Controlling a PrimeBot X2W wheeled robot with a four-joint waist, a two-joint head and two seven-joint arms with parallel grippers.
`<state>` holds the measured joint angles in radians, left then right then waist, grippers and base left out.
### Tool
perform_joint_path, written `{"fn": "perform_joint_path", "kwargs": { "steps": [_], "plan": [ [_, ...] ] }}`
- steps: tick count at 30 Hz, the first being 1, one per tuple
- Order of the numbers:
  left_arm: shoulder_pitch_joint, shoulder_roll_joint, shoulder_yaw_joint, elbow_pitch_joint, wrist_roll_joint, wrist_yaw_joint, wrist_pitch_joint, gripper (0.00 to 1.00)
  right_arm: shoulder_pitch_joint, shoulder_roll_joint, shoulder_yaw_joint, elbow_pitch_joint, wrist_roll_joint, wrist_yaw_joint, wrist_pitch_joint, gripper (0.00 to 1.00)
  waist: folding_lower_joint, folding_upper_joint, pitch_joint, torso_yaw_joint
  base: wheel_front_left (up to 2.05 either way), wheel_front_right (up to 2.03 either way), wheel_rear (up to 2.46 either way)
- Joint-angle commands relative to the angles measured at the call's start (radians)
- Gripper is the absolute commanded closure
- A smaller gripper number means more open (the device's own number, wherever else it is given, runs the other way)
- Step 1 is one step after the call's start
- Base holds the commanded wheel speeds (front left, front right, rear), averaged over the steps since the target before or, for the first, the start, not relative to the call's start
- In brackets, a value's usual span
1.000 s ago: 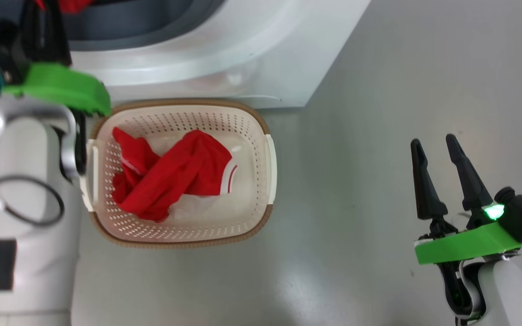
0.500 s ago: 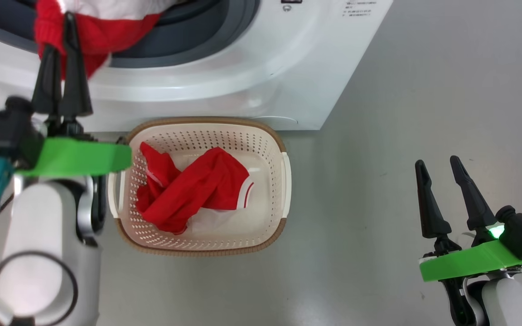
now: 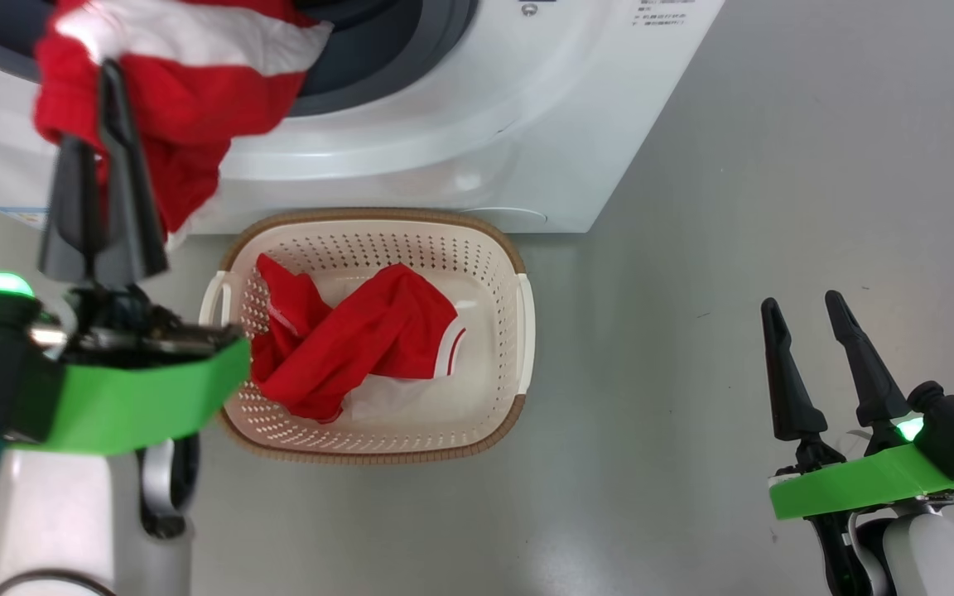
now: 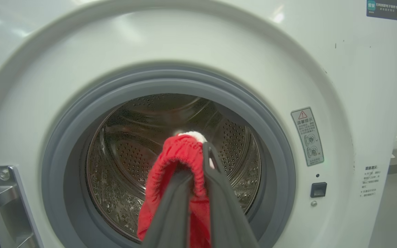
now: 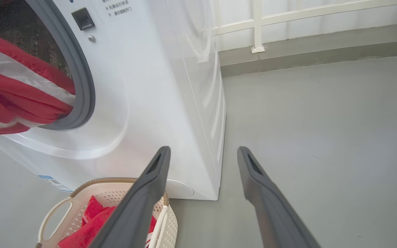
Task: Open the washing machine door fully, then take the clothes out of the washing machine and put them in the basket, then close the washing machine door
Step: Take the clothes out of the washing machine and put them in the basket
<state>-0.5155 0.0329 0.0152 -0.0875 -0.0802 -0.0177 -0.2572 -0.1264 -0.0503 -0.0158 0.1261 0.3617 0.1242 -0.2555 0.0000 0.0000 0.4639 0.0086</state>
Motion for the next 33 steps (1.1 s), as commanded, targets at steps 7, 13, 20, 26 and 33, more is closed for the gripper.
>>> {"fn": "perform_joint_path", "kwargs": {
  "steps": [7,13,20,26,33],
  "plan": [
    [0.062,0.018,-0.021,0.072,-0.038,0.012,-0.005,1.0,-0.002,0.0,0.025,-0.026,-0.005,0.007,-0.006,0.0,0.0,0.0,0.017,-0.001,0.0,0.0,0.0],
    [0.053,0.018,-0.052,0.23,-0.08,0.008,-0.005,0.93,-0.018,0.0,0.031,-0.031,-0.003,0.007,-0.006,0.0,0.0,0.0,0.047,-0.007,0.0,0.0,0.0],
    [0.012,0.017,-0.06,0.376,-0.091,0.0,-0.005,0.98,-0.038,0.0,0.033,-0.036,0.001,0.007,-0.006,0.0,0.0,0.0,0.09,-0.017,0.0,0.0,0.0],
    [-0.036,0.017,-0.064,0.516,-0.074,-0.015,-0.005,1.0,-0.063,0.0,0.037,-0.043,0.007,0.007,-0.006,0.0,0.0,0.0,0.142,-0.031,0.0,0.0,0.0],
    [-0.081,0.017,-0.077,0.687,-0.069,-0.033,-0.005,1.0,-0.09,0.0,0.038,-0.049,0.014,0.007,-0.006,0.0,0.0,0.0,0.201,-0.047,0.0,0.0,0.0]
  ]
}}
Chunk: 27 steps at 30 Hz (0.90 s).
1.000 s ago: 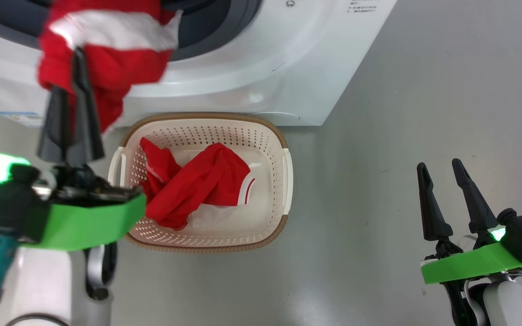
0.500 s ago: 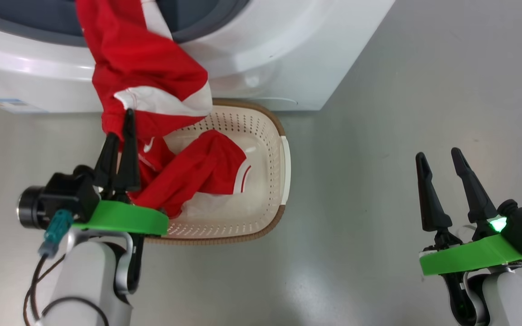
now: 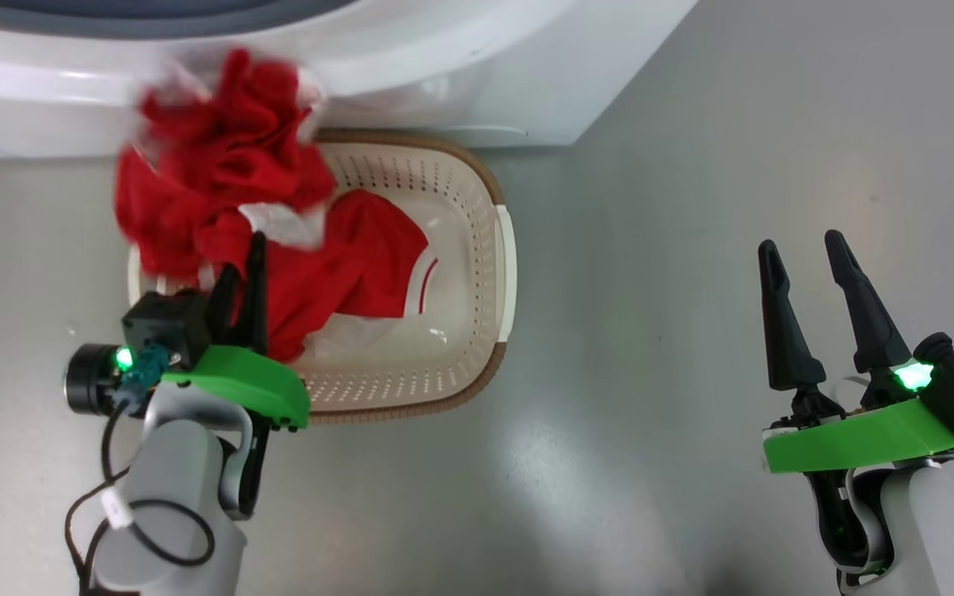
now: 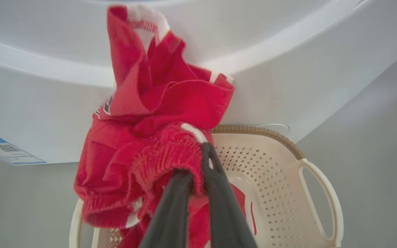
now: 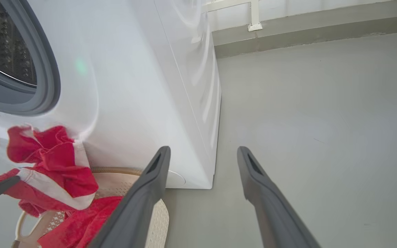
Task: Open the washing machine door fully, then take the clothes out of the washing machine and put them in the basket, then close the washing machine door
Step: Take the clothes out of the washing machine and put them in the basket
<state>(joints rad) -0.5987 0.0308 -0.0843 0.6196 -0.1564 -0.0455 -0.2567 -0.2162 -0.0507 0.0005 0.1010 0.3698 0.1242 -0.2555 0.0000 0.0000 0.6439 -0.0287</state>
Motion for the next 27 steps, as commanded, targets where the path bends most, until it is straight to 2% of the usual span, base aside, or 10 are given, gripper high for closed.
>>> {"fn": "perform_joint_path", "kwargs": {
  "steps": [1,16,17,19,22,23,24,27],
  "plan": [
    [-0.005,0.02,0.019,0.002,0.009,-0.009,-0.005,1.0,-0.004,0.0,0.021,-0.025,0.007,0.007,-0.006,0.0,0.0,0.0,0.029,-0.011,0.0,0.0,0.0],
    [-0.162,0.019,-0.025,0.264,0.016,-0.037,-0.005,1.0,-0.04,0.0,0.033,-0.038,0.003,0.007,-0.006,0.0,0.0,0.0,0.138,-0.016,0.0,0.0,0.0],
    [-0.171,0.019,-0.026,0.274,0.016,-0.038,-0.005,0.97,-0.042,0.0,0.035,-0.038,0.002,0.007,-0.006,0.0,0.0,0.0,0.142,-0.017,0.0,0.0,0.0],
    [-0.187,0.019,-0.023,0.301,0.017,-0.036,-0.005,0.88,-0.046,0.0,0.035,-0.038,0.002,0.007,-0.006,0.0,0.0,0.0,0.146,-0.017,0.0,0.0,0.0],
    [-0.208,0.019,-0.015,0.338,0.016,-0.034,-0.005,0.55,-0.051,0.0,0.036,-0.036,0.001,0.007,-0.006,0.0,0.0,0.0,0.149,-0.018,0.0,0.0,0.0],
    [-0.214,0.019,-0.011,0.346,0.016,-0.033,-0.005,0.31,-0.052,0.0,0.037,-0.035,0.001,0.007,-0.006,0.0,0.0,0.0,0.148,-0.019,0.0,0.0,0.0],
    [-0.217,0.019,-0.006,0.353,0.017,-0.033,-0.005,0.02,-0.053,0.0,0.037,-0.034,0.0,0.007,-0.006,0.0,0.0,0.0,0.147,-0.019,0.0,0.0,0.0],
    [-0.219,0.019,0.004,0.366,0.019,-0.035,-0.005,0.0,-0.051,0.0,0.035,-0.033,0.0,0.007,-0.006,0.0,0.0,0.0,0.137,-0.018,0.0,0.0,0.0]
  ]
}}
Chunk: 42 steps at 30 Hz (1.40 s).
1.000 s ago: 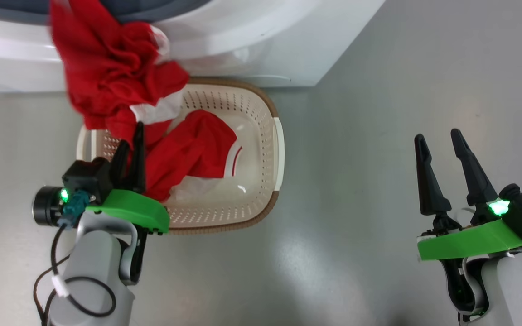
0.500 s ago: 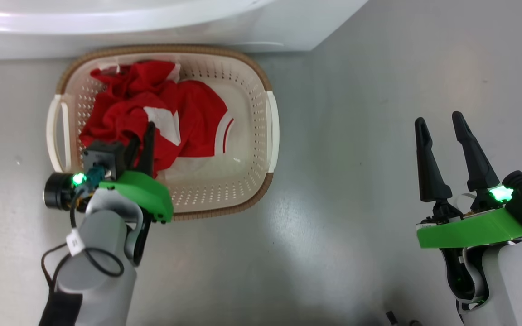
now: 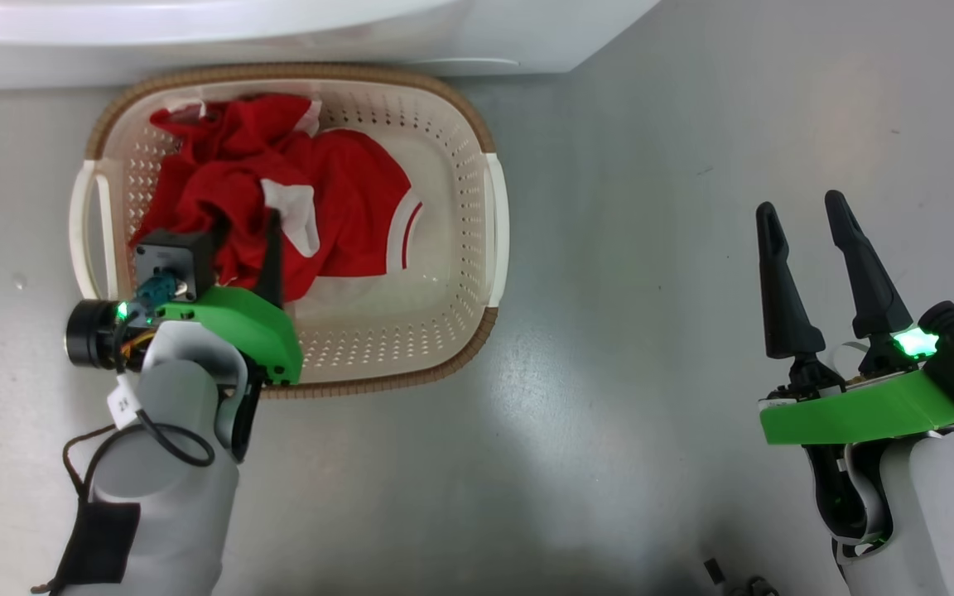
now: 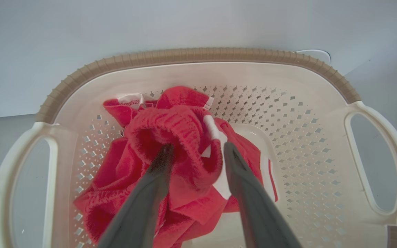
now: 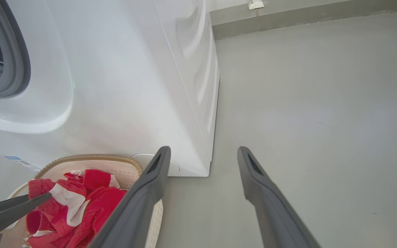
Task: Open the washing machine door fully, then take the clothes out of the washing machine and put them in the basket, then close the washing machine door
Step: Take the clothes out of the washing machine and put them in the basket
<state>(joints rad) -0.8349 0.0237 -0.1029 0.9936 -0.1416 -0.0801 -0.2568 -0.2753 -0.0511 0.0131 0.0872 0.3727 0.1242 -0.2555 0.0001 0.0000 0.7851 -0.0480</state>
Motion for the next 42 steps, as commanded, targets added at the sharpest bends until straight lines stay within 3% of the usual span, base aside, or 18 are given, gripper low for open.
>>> {"fn": "perform_joint_path", "kwargs": {
  "steps": [1,15,42],
  "plan": [
    [0.019,0.027,0.026,-0.009,0.004,-0.001,-0.005,0.0,0.009,0.001,0.019,-0.019,-0.003,0.007,-0.006,0.0,-0.0001,0.0,-0.01,0.002,0.0,0.0,0.0],
    [0.135,0.027,0.083,-0.14,-0.037,-0.014,-0.005,0.0,0.034,0.001,-0.003,0.004,-0.018,0.007,-0.006,0.0,-0.0001,0.0,-0.156,0.032,0.0,0.0,0.0],
    [0.523,0.027,0.128,-0.593,0.003,-0.019,-0.005,0.0,0.222,-0.008,-0.003,0.055,-0.035,0.007,-0.006,0.0,-0.0001,0.0,-0.526,0.065,0.0,0.0,0.0]
  ]
}}
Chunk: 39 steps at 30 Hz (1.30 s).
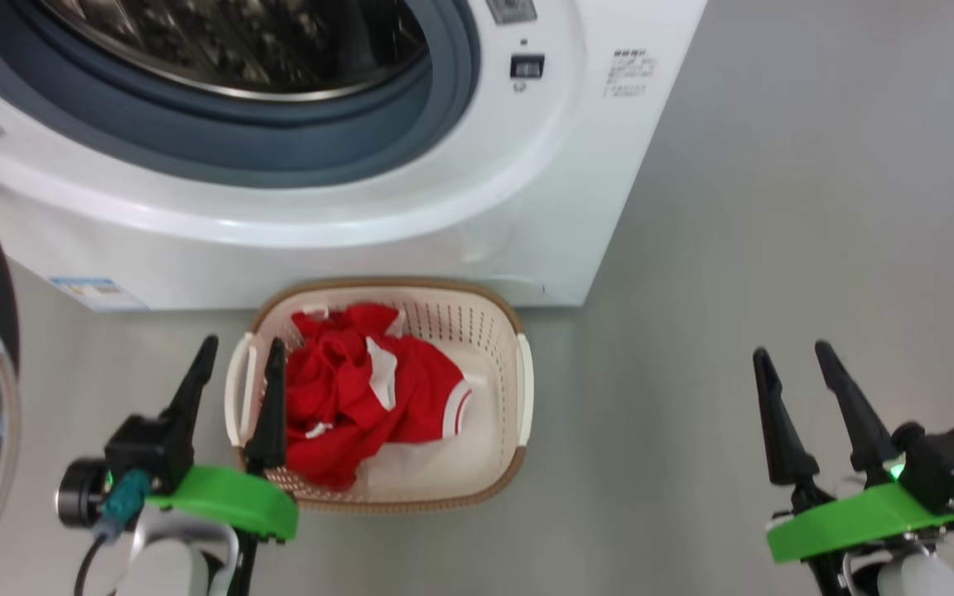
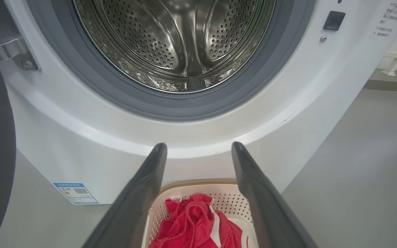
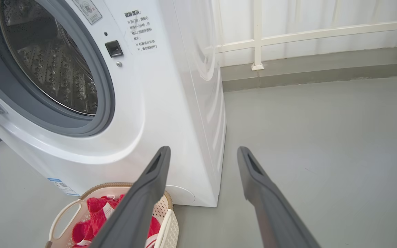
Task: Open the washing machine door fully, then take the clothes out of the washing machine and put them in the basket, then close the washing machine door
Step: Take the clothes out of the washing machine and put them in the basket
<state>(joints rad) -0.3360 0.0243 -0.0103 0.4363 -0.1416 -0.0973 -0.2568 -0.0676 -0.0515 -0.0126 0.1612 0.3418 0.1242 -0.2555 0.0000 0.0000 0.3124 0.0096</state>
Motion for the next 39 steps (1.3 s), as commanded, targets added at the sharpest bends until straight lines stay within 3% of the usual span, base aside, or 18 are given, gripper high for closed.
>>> {"fn": "perform_joint_path", "kwargs": {
  "steps": [1,22,39],
  "plan": [
    [0.04,0.026,0.037,-0.051,0.002,-0.003,-0.005,0.0,0.024,-0.009,0.022,-0.017,-0.003,0.007,-0.006,0.0,0.0,0.0,-0.066,0.008,0.0,0.0,0.0],
    [0.311,0.026,0.083,-0.243,0.024,-0.01,-0.005,0.0,0.2,-0.028,0.003,-0.021,0.004,0.007,-0.006,0.0,0.0,0.0,-0.24,0.014,0.0,0.0,0.0],
    [0.378,0.026,0.098,-0.291,0.019,0.002,-0.005,0.0,0.232,-0.022,-0.013,-0.03,0.002,0.007,-0.006,0.0,0.0,0.0,-0.255,0.004,0.0,0.0,0.0]
  ]
}}
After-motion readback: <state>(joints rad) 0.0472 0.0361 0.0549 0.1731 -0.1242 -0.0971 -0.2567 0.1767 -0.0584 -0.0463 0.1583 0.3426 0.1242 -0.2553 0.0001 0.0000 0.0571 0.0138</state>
